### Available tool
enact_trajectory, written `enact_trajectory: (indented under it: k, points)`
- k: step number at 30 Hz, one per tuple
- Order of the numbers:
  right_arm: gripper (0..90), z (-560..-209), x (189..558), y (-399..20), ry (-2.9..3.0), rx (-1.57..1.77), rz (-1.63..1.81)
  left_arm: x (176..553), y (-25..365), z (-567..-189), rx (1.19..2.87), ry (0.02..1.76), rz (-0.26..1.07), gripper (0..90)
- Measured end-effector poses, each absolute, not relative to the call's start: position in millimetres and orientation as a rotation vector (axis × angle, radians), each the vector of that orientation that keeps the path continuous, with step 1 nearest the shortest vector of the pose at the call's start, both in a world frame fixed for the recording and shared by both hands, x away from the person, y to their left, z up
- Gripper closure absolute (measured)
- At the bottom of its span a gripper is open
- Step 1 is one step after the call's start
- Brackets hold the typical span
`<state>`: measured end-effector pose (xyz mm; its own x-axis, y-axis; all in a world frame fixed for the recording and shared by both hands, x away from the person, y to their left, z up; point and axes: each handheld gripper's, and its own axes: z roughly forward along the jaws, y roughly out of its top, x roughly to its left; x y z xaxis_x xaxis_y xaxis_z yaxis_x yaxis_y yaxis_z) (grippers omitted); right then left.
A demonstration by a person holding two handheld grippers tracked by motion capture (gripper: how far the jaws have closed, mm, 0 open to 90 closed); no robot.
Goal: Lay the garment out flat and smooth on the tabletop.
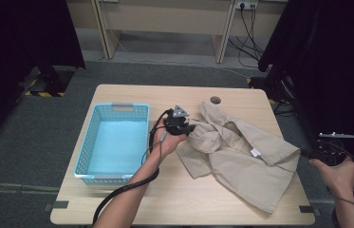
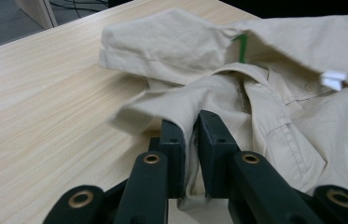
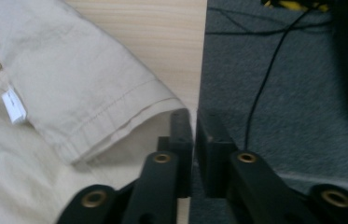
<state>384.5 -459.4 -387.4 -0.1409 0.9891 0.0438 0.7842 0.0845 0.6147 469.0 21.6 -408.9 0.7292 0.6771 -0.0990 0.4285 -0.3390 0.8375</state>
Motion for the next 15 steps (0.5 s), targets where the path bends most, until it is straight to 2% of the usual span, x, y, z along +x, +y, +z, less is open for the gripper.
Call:
enact_trajectory:
  k: [7,15]
  points:
    - [66.0,-362.8,384.4,-417.5,2.037,1.492,0.825,467.9,19.7,-408.4,1.984,0.835,0.338,79.7]
    - [55.9,-393.6,415.5,-356.2,2.201,1.375,0.791,466.8,18.7,-408.8,1.986,0.831,0.341,79.5]
